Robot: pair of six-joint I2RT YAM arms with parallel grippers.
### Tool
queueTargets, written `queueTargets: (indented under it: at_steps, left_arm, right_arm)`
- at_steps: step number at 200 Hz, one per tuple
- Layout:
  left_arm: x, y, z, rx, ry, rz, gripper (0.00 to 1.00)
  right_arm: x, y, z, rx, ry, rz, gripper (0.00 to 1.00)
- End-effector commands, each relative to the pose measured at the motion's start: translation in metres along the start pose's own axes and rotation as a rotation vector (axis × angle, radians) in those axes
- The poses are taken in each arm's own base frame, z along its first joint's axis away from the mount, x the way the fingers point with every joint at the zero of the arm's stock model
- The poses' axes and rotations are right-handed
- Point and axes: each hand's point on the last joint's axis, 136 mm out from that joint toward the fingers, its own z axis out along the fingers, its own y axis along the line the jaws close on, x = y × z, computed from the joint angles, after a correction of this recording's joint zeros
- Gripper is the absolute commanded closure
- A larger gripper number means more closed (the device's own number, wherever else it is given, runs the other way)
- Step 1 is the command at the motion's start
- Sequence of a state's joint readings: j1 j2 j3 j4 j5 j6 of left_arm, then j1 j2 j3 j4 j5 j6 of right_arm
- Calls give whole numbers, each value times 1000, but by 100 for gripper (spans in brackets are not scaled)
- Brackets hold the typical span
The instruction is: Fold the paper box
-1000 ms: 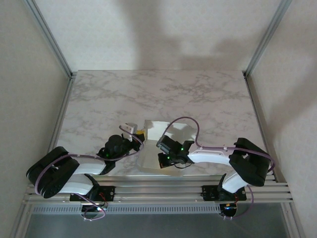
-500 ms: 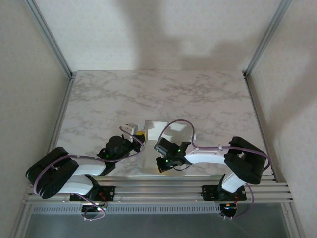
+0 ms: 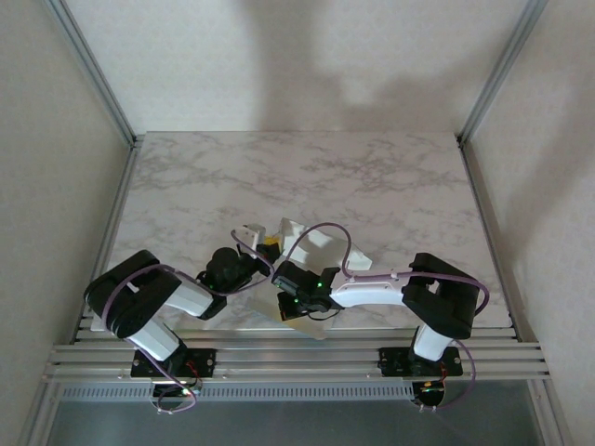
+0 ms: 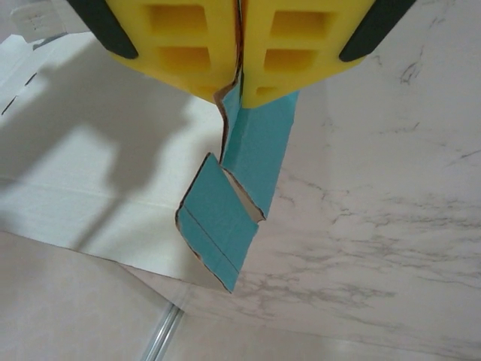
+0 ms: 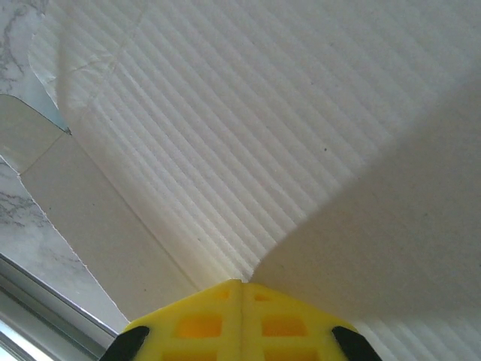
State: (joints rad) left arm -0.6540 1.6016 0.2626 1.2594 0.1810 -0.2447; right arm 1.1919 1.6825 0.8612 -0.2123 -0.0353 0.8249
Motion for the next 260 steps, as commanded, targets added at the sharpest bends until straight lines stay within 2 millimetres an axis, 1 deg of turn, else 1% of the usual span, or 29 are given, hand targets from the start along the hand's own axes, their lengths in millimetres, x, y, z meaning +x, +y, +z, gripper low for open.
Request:
queueTargets:
  at_steps: [1,21,52,69,96,112,148,166,176,220,260]
  left_arm:
    - [46,5,-5,32,177,-28,88]
    - [39,4,-8,53,169,17,84]
    - [32,13,-16,36,167,55,82]
    - [30,15,-21,25,153,83,83]
    - [29,11,-21,48,145,86,85]
    - [27,10,-18,57,137,88,89]
    - [25,5,-9,86,132,66,95]
    - [26,7,-5,76,140,65,97]
    - [26,9,-4,64,145,71,100]
    - [26,12,4,49,156,97,100]
    - [25,6,11,57,181,139,100]
  right_arm:
    - [11,-36,10,137,-5,21,100]
    - [12,-39,10,148,-9,33,100]
    - [10,-46,6,174,-29,55,100]
    - [7,-44,4,160,-41,57,100]
    - [3,-36,4,111,-49,50,100]
    - [1,-33,3,94,-51,41,100]
    - [1,-32,3,81,-45,41,100]
    - [2,-32,3,76,-41,41,100]
    - [2,-31,3,73,-37,39,100]
    - [-1,-29,0,50,-39,36,100]
    - [-5,-27,-3,15,-37,30,100]
